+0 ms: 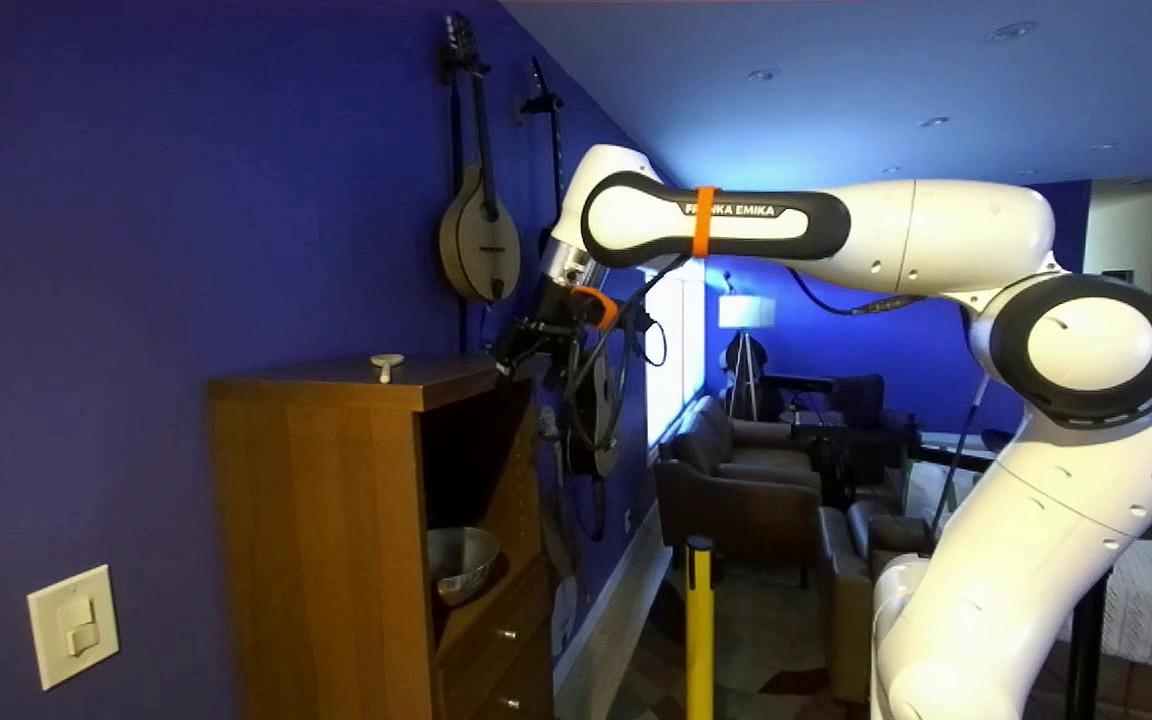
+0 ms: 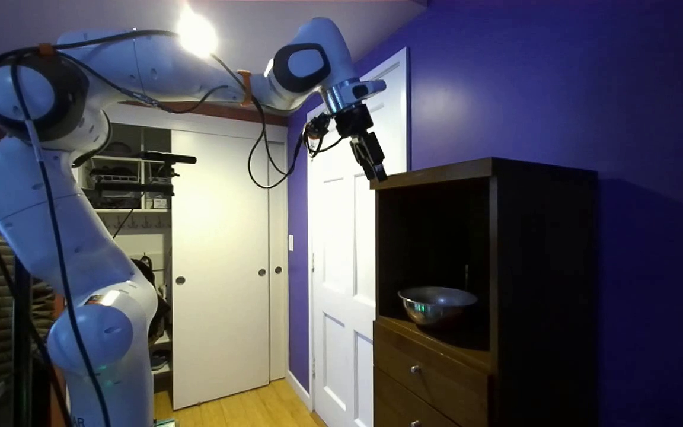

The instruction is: Put the wooden spoon on the silver bowl

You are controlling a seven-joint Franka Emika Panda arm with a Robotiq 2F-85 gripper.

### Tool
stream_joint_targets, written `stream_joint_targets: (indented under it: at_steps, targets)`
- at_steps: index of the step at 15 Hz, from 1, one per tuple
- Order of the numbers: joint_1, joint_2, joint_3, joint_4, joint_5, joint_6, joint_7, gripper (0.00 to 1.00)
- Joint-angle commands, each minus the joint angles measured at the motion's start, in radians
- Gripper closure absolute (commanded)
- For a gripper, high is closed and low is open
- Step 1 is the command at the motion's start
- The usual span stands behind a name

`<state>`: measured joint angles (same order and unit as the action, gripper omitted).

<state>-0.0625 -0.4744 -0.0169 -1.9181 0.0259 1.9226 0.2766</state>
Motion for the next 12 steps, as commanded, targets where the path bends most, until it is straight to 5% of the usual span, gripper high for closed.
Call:
stream_joint_targets:
  at_steps: [1,8,12]
  targets:
    - [-0.008,0.072,0.055,0.149,0.044,0.090,0.144,0.00]
    - [-0.030,0.131,0.231,0.181,-0.260,0.404,0.161,0.00]
    - [-0.076,0.201,0.328,0.247,-0.554,0.324,0.254,0.00]
